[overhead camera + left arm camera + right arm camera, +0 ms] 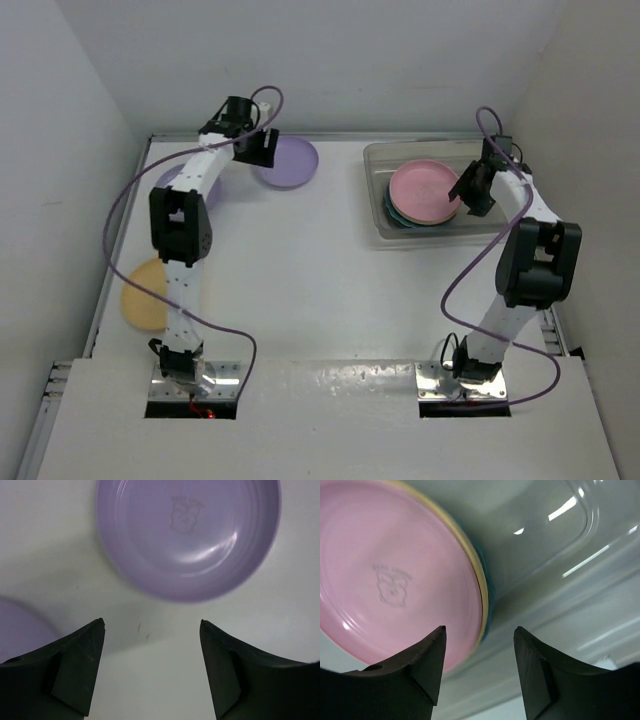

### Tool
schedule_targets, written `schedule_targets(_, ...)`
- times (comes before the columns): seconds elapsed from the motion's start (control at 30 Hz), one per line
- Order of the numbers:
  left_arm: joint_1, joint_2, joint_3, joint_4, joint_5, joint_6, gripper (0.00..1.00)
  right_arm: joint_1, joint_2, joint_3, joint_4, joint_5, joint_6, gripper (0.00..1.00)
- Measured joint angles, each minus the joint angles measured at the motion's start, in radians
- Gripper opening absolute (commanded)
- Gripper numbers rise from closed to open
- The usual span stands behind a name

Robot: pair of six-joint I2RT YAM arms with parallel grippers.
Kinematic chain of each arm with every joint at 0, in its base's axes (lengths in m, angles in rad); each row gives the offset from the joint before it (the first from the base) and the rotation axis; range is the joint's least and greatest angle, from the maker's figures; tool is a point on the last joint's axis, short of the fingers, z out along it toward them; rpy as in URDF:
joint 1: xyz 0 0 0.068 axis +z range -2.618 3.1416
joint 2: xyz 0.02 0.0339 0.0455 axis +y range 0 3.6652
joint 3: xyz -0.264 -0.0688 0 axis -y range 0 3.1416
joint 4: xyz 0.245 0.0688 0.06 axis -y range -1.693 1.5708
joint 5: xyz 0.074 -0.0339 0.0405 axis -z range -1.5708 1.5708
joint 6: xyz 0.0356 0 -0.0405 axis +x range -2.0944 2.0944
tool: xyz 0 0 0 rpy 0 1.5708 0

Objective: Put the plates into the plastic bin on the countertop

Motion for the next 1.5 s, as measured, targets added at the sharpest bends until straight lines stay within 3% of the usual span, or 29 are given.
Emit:
schedule_targets(0.13,-0.043,0.214,0.170,0.047,-0.076,-0.059,0.81,0.019,-0.089,-0.098,-0.003,0.004,-0.024,0.56)
schedule_targets(0.4,-0.062,0.348,0.200,0.110,-0.271,-0.124,0.82,0.027,-0.233,-0.176,0.003,0.007,-0.054,0.55)
schedule_targets(0.47,-0.062,0.349,0.199,0.115,-0.296,-0.134,0.72,0.037,-0.256,-0.184,0.004,0.012,-0.060,0.55)
schedule_targets(0.5,-0.061,0.351,0.199,0.116,-0.296,-0.138,0.56,0.044,-0.264,-0.185,0.003,0.014,-0.063,0.55)
schedule_targets(0.57,-0.062,0.352,0.198,0.124,-0.274,-0.142,0.38,0.056,-0.273,-0.185,0.005,0.022,-0.064,0.54)
schedule_targets(0.6,-0.062,0.354,0.193,0.132,-0.261,-0.140,0.22,0.062,-0.274,-0.184,0.004,0.025,-0.064,0.54)
schedule_targets(0.7,-0.053,0.349,0.174,0.196,-0.181,-0.151,0.00,0.087,-0.274,-0.175,-0.003,0.033,-0.068,0.54)
schedule_targets(0.87,-0.023,0.306,0.106,0.219,0.006,-0.129,0.00,0.156,-0.274,-0.100,-0.017,0.060,-0.116,0.55)
schedule_targets(1.1,-0.003,0.115,-0.075,0.106,0.237,-0.003,0.00,0.409,-0.254,0.021,0.031,-0.027,-0.248,0.72)
schedule_targets(1.37,-0.066,-0.243,-0.156,0.025,0.378,0.135,0.00,0.583,-0.048,0.182,0.093,-0.203,-0.276,0.71)
schedule_targets(1.5,-0.107,-0.324,-0.197,0.008,0.422,0.154,0.00,0.599,0.040,0.205,0.097,-0.238,-0.253,0.59)
